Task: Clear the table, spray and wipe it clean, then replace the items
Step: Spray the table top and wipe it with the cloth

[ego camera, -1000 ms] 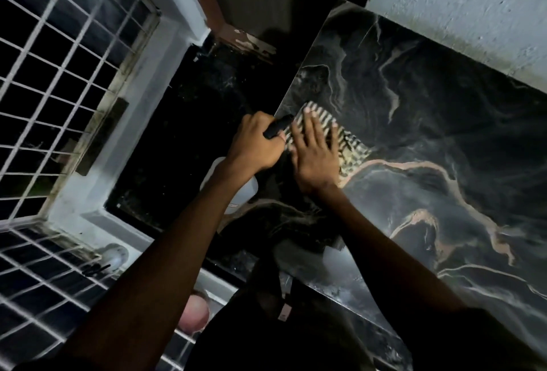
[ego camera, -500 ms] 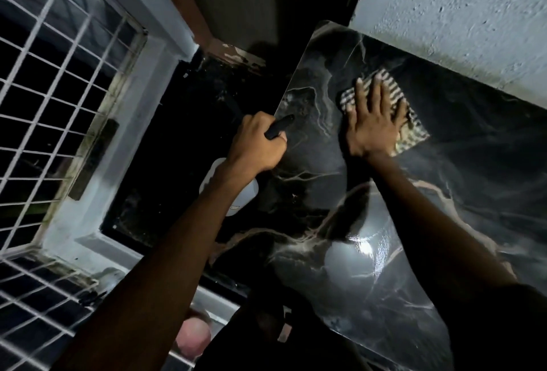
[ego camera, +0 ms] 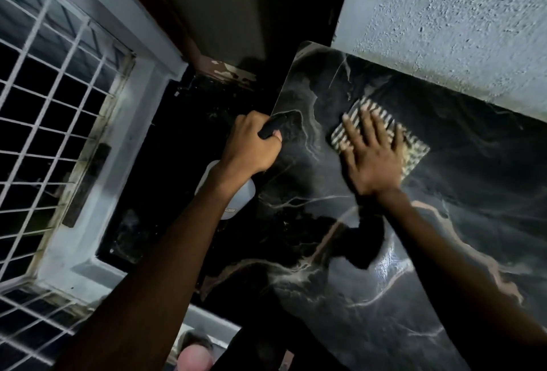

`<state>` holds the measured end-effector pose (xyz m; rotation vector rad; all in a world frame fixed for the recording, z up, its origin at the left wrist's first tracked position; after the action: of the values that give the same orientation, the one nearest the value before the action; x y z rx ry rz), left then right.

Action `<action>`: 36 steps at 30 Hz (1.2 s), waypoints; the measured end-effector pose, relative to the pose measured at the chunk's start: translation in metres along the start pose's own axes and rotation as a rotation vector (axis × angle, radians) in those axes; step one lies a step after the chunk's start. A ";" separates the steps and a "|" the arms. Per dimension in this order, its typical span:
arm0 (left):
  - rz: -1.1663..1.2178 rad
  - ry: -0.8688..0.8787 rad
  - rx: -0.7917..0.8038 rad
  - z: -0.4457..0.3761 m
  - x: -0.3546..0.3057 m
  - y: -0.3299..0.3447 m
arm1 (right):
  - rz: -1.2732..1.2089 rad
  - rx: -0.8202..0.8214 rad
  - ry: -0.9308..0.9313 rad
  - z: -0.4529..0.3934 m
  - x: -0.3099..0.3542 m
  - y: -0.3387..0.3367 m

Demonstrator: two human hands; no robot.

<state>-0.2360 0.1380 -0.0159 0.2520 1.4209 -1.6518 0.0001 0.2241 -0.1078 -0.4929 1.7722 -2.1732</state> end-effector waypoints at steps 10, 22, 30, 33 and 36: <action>0.027 -0.012 -0.060 0.006 -0.002 -0.009 | -0.048 0.041 -0.205 -0.062 0.146 -0.004; 0.069 -0.034 -0.016 0.027 0.004 0.010 | -0.136 0.008 0.261 -0.052 -0.009 -0.013; 0.022 -0.005 -0.003 0.048 0.003 0.011 | -0.051 -0.001 -0.127 -0.022 0.106 0.002; -0.033 0.022 0.026 0.053 -0.001 0.014 | -0.099 0.030 -0.323 0.069 0.139 0.028; -0.001 0.014 0.053 0.058 -0.001 0.020 | -0.106 0.071 -0.459 0.159 0.153 0.055</action>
<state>-0.1981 0.0901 -0.0103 0.2928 1.3893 -1.6930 -0.0667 0.0077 -0.1204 -0.9947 1.4422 -1.9723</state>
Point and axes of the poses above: each hand's wrist, its own z-axis away from the middle knuckle, its own y-axis out of the palm, x = y × z, the point moved 7 cm from there along -z, towards the middle knuckle, and after that the axes turned 6 degrees about y, right-handed, at the moved point
